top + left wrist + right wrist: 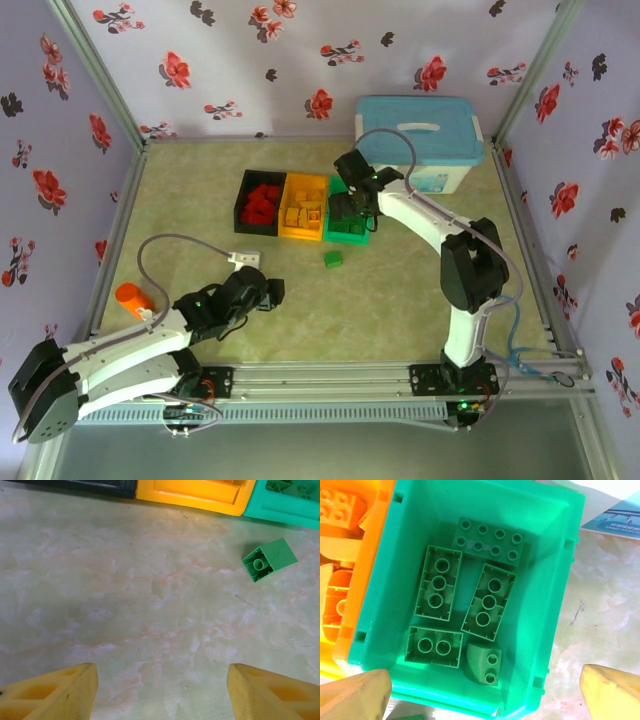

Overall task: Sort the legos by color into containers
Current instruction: Place the lego in the container, then pick up the lego from the center of the table.

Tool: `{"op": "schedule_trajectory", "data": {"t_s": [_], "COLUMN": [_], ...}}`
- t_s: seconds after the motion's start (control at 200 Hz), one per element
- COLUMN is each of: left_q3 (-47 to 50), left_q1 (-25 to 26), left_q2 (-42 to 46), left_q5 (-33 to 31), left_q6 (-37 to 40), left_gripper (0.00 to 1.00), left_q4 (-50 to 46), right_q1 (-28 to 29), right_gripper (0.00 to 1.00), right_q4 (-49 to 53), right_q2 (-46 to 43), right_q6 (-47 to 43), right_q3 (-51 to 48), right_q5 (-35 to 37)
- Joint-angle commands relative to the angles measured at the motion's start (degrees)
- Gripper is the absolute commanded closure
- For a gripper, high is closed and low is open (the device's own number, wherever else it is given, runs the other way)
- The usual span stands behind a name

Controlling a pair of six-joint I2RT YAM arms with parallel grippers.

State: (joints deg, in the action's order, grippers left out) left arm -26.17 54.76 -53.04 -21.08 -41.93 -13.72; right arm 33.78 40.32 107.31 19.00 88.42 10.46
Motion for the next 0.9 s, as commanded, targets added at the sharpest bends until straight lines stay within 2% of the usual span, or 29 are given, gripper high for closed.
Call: {"op": "schedule_trajectory", "data": {"t_s": [0.0,0.315,0.67,0.895], "left_q3": [-0.65,-0.70,-1.03,-1.18], "left_q1": [0.43,0.43,0.70,1.32], "left_q2": [-0.36,-0.51,-0.23,0.29], "left_q5": [-1.86,-1.79,-1.84,-0.62], "left_q6": [-0.31,-0.43,-0.39,1.13], "left_gripper": [0.31,0.31,0.31,0.31], "left_q4": [1.20,1.38,1.12,1.73], "right_q1": [1.30,5.64,9.78,10.94], "right_gripper": [0.05,0.22,0.23,0.29], "right_q4": [-1.89,-3.14,-7.76,-9.89], "right_q2": [-3.22,-4.75,-1.60,1.61], "right_q6": [0.07,0.63,4.00,5.90], "right_q3": [-2.40,-7.66,-13.39,-15.03], "right_q5": [-1.64,-3.91,-7.33,-9.17]}}
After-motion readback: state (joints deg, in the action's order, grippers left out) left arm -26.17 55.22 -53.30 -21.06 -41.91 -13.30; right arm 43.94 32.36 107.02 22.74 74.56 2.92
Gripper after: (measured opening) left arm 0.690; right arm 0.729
